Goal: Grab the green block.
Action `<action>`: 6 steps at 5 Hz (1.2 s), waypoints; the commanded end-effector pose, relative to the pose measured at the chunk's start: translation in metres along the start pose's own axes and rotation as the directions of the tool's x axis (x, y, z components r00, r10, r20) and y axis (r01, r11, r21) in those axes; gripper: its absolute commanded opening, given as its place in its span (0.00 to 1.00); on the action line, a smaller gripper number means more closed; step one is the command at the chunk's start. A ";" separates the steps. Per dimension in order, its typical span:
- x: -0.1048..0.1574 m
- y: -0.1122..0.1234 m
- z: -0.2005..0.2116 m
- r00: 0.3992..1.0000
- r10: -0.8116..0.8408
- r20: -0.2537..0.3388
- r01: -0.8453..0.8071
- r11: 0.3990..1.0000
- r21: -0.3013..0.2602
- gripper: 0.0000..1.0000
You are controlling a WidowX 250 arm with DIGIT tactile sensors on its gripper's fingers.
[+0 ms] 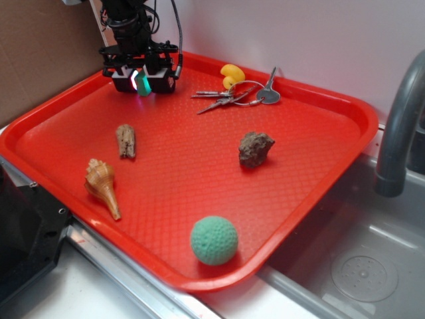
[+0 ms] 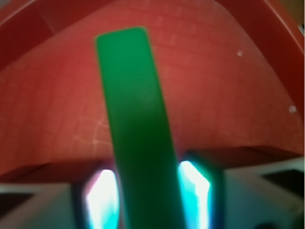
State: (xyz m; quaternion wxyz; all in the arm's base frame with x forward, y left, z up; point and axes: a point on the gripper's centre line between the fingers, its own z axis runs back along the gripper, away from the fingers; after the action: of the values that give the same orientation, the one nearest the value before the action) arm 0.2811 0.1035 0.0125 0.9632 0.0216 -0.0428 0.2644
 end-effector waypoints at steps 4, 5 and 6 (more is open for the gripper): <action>-0.096 0.033 0.195 0.971 -0.234 0.055 0.241 0.942 -0.234 0.00; -0.109 0.017 0.210 0.950 -0.311 0.026 0.308 0.923 -0.230 0.00; -0.107 0.011 0.216 0.937 -0.349 0.026 0.346 0.912 -0.222 0.00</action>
State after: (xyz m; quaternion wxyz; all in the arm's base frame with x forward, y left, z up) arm 0.1691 0.0288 0.2091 0.9917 -0.0840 -0.0425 0.0873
